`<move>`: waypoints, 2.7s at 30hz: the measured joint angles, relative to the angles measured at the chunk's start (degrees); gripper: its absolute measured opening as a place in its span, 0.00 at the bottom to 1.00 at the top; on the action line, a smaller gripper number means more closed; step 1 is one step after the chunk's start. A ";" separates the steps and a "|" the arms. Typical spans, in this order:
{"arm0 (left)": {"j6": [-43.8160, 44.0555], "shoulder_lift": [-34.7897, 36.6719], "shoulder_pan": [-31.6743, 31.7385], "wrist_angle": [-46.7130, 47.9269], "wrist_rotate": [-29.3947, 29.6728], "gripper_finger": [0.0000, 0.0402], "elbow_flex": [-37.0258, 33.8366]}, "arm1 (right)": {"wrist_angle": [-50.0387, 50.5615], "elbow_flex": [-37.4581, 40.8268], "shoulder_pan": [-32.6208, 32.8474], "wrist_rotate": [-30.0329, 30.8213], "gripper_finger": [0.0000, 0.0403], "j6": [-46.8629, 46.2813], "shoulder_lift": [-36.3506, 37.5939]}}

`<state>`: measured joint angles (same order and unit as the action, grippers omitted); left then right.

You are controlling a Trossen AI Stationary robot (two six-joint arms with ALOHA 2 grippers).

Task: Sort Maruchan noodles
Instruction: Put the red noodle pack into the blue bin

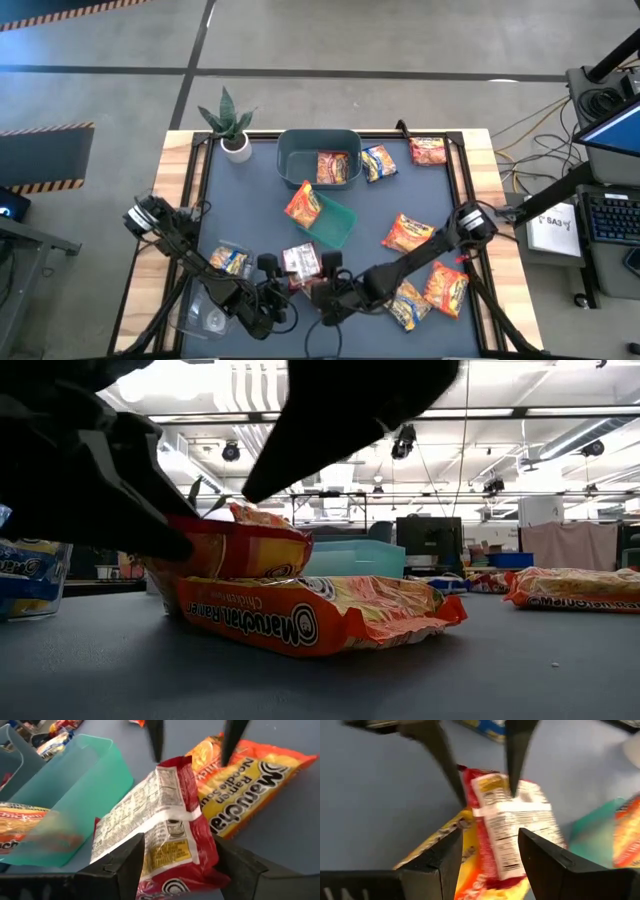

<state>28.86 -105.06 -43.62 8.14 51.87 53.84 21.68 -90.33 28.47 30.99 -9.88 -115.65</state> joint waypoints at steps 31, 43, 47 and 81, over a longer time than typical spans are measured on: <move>-4.28 0.09 1.51 1.20 4.13 0.00 6.28 | -1.21 0.10 -4.38 -2.17 0.44 3.91 -0.72; -5.87 0.16 1.51 2.20 7.44 0.00 8.33 | -2.98 0.12 -4.87 -4.00 0.25 7.01 -0.72; -6.17 0.53 1.20 2.51 9.79 0.01 8.32 | -2.84 0.02 -4.90 -3.69 0.08 7.56 -0.72; -22.52 29.04 1.31 22.98 16.13 0.39 0.99 | 22.43 -9.39 -17.60 -15.06 0.04 -2.60 21.13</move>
<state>6.34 -76.02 -42.30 31.13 68.00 54.84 44.11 -99.72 10.87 15.93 -12.47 -94.52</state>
